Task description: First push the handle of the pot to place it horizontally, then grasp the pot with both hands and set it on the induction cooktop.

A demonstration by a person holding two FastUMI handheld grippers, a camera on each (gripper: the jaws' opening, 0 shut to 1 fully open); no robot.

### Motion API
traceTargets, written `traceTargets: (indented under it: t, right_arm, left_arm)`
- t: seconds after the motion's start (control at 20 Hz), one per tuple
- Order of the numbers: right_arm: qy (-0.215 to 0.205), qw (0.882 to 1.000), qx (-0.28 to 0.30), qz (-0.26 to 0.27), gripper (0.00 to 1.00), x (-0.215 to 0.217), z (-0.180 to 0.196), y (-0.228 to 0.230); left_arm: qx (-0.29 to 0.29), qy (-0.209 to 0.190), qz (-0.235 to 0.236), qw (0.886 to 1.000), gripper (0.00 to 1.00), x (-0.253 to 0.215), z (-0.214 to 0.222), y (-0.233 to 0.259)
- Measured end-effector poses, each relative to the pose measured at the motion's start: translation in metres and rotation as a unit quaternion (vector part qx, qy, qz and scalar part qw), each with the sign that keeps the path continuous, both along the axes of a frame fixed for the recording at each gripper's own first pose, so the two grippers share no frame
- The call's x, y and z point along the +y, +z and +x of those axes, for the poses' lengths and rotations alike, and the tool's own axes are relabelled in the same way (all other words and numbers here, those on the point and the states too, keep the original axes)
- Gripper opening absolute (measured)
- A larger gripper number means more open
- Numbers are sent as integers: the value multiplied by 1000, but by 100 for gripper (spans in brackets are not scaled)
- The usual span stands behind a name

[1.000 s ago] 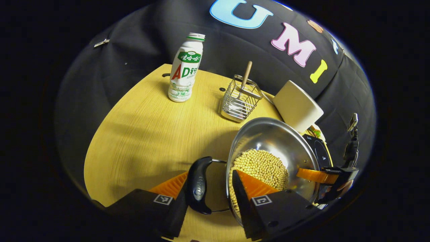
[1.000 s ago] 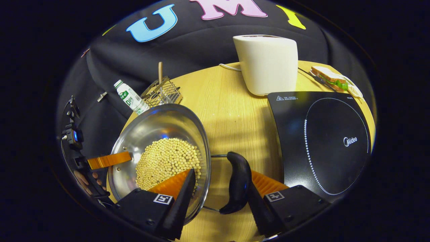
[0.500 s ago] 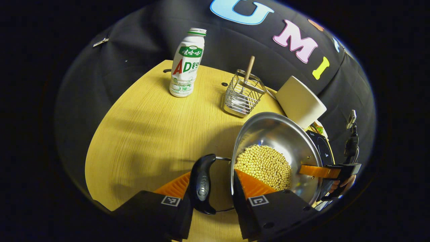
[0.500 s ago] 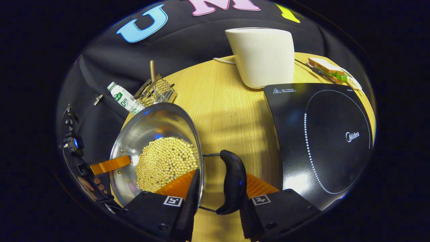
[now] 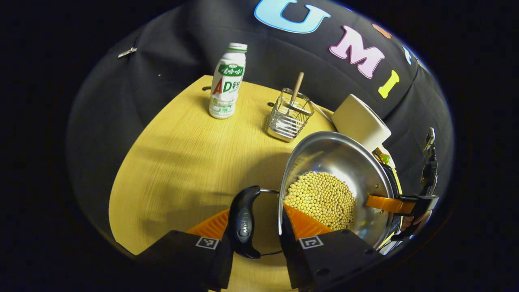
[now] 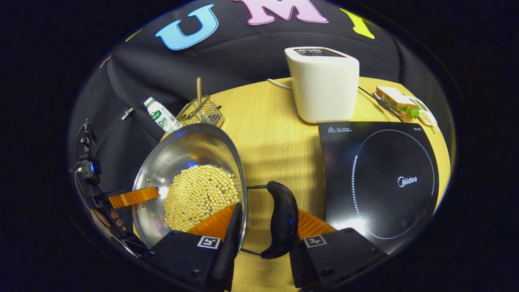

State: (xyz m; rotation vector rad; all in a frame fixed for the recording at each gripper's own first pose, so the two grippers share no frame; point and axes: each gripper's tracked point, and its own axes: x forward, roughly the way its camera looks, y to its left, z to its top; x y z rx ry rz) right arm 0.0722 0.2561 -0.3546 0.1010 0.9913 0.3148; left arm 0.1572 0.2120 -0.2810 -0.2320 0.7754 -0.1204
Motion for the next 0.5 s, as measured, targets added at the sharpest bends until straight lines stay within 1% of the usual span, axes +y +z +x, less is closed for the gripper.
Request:
traceTargets:
  t: [0.05,0.15,0.25,0.3,0.35,0.4,0.45,0.5]
  right_arm:
    - [-1,1000,-6,0,55,-6,-1,10]
    - [-3,1000,-17,4,63,-23,0,28]
    - [-8,1000,-26,9,55,-43,1,45]
    - [-10,1000,-25,9,55,-55,2,50]
    - [-13,1000,-23,11,59,-68,3,55]
    - [-17,1000,-24,12,55,-82,5,60]
    - [-23,999,-25,13,59,-96,7,64]
    - [-29,999,-26,12,59,-111,9,66]
  left_arm:
    - [-5,-1,2,1000,57,-6,-1,9]
    - [-8,-2,6,1000,57,-24,-5,25]
    - [-14,-7,8,1000,57,-47,-9,42]
    - [-13,-12,12,1000,57,-60,-9,48]
    - [-11,-15,15,1000,57,-74,-10,52]
    - [-9,-18,14,1000,57,-89,-8,54]
    - [-7,-22,13,1000,57,-104,-7,57]
    - [-6,-27,12,1000,57,-119,-5,58]
